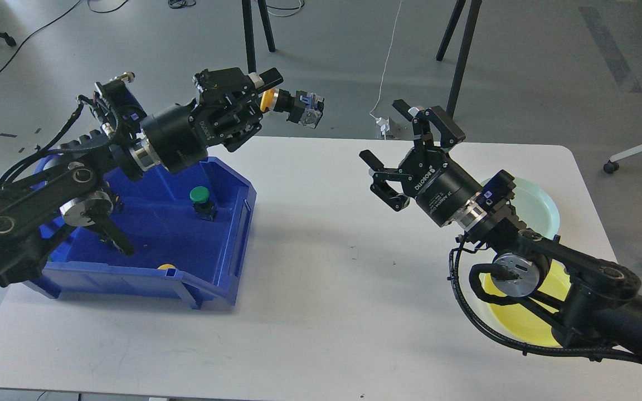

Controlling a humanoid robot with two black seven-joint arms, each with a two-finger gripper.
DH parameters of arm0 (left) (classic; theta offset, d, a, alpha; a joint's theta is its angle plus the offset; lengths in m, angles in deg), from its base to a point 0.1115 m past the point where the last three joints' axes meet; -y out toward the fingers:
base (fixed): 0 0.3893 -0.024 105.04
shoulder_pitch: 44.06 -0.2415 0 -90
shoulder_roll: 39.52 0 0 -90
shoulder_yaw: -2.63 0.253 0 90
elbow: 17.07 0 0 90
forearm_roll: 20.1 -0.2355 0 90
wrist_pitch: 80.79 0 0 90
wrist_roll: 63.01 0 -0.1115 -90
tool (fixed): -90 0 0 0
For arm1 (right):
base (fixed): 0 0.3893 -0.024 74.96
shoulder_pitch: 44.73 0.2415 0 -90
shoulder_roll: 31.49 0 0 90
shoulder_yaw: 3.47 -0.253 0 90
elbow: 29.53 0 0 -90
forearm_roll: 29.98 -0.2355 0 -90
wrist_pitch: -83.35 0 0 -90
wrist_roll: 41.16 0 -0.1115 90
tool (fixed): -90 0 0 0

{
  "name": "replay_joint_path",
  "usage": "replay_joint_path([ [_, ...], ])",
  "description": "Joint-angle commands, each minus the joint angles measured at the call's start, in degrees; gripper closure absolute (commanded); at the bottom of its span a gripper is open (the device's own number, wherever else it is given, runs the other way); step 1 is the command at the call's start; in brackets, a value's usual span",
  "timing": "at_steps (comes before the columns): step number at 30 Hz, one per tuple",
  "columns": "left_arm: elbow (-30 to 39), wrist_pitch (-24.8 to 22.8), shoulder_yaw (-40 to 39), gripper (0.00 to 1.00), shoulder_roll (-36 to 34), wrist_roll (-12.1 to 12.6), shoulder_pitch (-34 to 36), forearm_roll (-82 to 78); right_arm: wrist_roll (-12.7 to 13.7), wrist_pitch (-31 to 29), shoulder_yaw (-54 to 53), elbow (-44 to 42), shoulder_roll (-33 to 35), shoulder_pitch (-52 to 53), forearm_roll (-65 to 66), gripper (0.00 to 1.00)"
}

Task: Pass button and place on color plate
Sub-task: 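Bring the right gripper to the left gripper and grasp the button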

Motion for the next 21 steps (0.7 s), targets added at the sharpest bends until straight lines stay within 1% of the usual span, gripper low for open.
replay_joint_path([
  [1,0.0,0.0,0.0,0.93,0.0,0.0,0.0,0.1,0.0,1.2,0.2,-1.2,-4.0,0.7,0.1,0.01],
  [6,0.0,0.0,0.0,0.93,0.0,0.0,-0.1,0.1,0.0,3.9,0.4,-2.1,-7.2,3.3,0.2,0.01],
  [11,-0.1,0.0,0.0,0.93,0.3,0.0,-0.1,0.1,0.0,4.8,2.2,-4.0,-9.8,6.6,0.4,0.01],
  [15,-0.1,0.0,0.0,0.93,0.3,0.0,-0.1,0.2,0.0,5.9,5.0,-4.4,-10.2,9.0,0.4,0.01],
  [21,-0.2,0.0,0.0,0.93,0.3,0.0,-0.1,0.2,0.0,5.9,5.3,-4.4,-10.9,9.8,0.3,0.02],
])
